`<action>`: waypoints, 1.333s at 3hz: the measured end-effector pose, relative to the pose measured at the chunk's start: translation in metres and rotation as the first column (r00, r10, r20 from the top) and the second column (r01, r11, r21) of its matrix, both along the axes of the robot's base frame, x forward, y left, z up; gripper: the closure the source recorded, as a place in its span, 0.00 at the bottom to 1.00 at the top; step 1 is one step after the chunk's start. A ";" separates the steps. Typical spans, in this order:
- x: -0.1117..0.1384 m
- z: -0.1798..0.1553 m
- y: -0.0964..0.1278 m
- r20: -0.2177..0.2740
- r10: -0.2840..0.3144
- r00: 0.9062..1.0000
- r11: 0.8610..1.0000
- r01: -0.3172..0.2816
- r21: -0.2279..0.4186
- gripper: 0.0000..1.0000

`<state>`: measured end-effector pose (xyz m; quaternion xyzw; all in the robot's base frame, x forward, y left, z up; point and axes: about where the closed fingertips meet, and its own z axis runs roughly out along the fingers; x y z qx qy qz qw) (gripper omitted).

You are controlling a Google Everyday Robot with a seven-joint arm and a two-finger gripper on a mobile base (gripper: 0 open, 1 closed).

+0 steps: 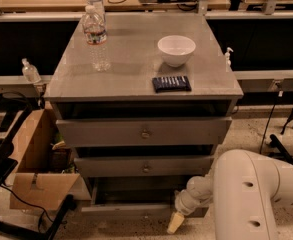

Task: Open bottom drawer

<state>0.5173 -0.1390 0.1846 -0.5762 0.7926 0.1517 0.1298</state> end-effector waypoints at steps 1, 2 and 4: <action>-0.021 -0.009 -0.002 -0.059 -0.020 0.998 0.999 0.017 -0.047 0.17; -0.053 -0.012 -0.004 -0.132 -0.060 0.989 0.995 0.049 -0.092 0.41; -0.053 -0.005 -0.004 -0.132 -0.061 0.989 0.995 0.049 -0.092 0.87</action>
Offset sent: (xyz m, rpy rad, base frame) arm -0.1108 -0.0065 -0.0081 -0.1473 0.2536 -0.1059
